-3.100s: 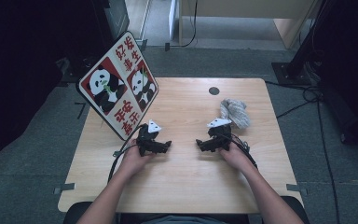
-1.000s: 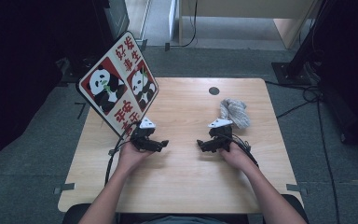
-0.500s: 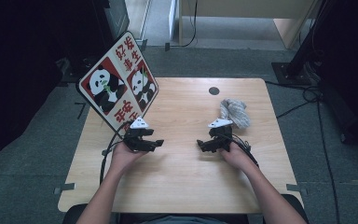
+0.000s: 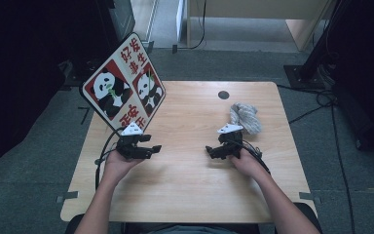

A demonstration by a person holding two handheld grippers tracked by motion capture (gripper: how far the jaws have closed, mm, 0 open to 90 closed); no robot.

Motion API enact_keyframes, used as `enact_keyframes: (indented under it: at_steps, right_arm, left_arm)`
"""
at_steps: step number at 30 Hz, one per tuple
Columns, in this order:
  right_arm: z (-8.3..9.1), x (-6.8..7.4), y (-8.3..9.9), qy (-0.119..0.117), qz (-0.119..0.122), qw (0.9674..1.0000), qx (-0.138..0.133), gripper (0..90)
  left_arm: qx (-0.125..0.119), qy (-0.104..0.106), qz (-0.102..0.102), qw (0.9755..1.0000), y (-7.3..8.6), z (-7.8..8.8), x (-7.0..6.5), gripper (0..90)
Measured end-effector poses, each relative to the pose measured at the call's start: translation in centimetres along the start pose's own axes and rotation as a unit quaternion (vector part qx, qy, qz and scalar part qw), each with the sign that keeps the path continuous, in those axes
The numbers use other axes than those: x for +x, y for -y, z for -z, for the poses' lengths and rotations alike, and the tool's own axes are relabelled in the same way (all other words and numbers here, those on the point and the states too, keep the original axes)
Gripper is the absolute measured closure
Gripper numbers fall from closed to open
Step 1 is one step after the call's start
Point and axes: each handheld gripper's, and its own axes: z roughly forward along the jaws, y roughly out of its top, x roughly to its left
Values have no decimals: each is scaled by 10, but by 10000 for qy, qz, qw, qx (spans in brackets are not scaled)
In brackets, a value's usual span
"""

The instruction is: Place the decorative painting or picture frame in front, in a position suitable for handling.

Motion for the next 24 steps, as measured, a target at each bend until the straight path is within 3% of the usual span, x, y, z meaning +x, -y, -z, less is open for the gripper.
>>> enact_keyframes:
  at_steps: [18,24]
  right_arm:
    - [0,0,0,7,19,10000,-11,0]
    - [0,0,0,8,20,10000,-11,0]
  left_arm:
    - [-137,-236,179,9995,14,35,12,388]
    - [-222,-293,349,9987,19,47,18,404]
